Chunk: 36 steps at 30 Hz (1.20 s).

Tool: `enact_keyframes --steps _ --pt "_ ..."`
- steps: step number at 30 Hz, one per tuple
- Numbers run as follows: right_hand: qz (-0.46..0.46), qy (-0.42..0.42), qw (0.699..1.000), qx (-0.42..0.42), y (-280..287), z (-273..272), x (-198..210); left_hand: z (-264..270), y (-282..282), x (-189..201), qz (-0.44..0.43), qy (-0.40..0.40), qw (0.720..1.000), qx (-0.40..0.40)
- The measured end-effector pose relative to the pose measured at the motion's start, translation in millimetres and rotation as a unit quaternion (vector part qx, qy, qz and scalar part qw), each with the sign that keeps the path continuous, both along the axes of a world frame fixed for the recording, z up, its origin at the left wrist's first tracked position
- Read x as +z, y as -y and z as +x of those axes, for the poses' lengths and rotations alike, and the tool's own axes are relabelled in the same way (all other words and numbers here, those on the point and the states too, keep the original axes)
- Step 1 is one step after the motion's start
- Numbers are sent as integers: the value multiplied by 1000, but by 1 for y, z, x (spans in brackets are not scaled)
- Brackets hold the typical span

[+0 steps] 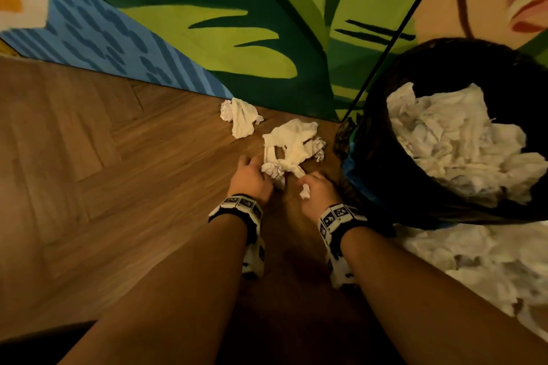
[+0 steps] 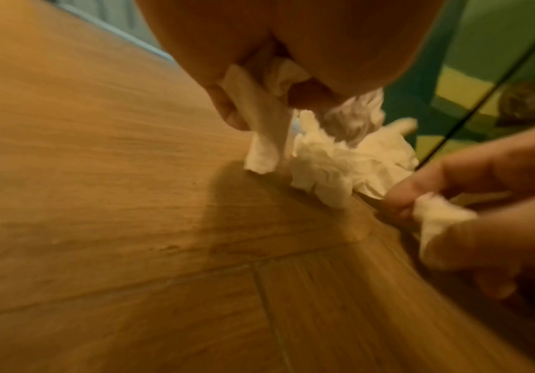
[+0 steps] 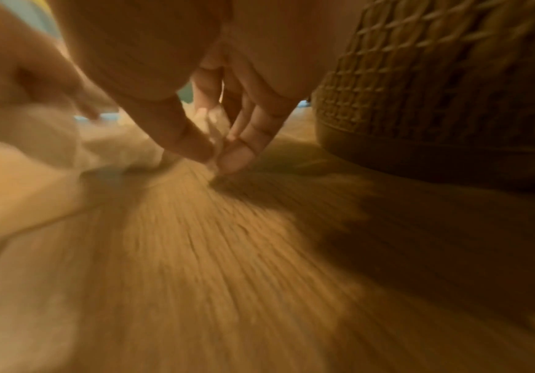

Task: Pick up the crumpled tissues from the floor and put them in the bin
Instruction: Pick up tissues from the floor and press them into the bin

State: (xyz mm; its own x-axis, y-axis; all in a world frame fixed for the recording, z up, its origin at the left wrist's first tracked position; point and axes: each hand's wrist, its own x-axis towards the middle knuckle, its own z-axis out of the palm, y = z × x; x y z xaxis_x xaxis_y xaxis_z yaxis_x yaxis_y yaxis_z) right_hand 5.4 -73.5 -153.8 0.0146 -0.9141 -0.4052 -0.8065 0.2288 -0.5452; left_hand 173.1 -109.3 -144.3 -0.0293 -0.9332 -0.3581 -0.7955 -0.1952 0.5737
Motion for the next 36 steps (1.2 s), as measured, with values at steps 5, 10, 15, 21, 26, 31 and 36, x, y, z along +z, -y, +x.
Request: enact_keyframes --steps 5,10,15,21,26,31,36 --pt "-5 47 996 -81 -10 -7 6 -10 3 -11 23 41 994 -99" --pt "27 66 993 -98 -21 -21 12 -33 -16 -22 68 82 974 -202" --pt "53 5 997 -62 -40 -35 19 -43 -37 -25 28 73 972 -222" --pt "50 -24 998 -42 -62 -41 40 -26 -52 -10 60 -71 995 31" --pt "37 -13 998 -46 -65 -37 64 -14 -57 22 15 -221 958 181" --pt "-14 156 985 -74 -52 -18 93 -24 -43 81 -5 -280 953 111" --pt "-101 237 964 -62 -31 16 145 -32 -20 151 -29 -295 955 28"
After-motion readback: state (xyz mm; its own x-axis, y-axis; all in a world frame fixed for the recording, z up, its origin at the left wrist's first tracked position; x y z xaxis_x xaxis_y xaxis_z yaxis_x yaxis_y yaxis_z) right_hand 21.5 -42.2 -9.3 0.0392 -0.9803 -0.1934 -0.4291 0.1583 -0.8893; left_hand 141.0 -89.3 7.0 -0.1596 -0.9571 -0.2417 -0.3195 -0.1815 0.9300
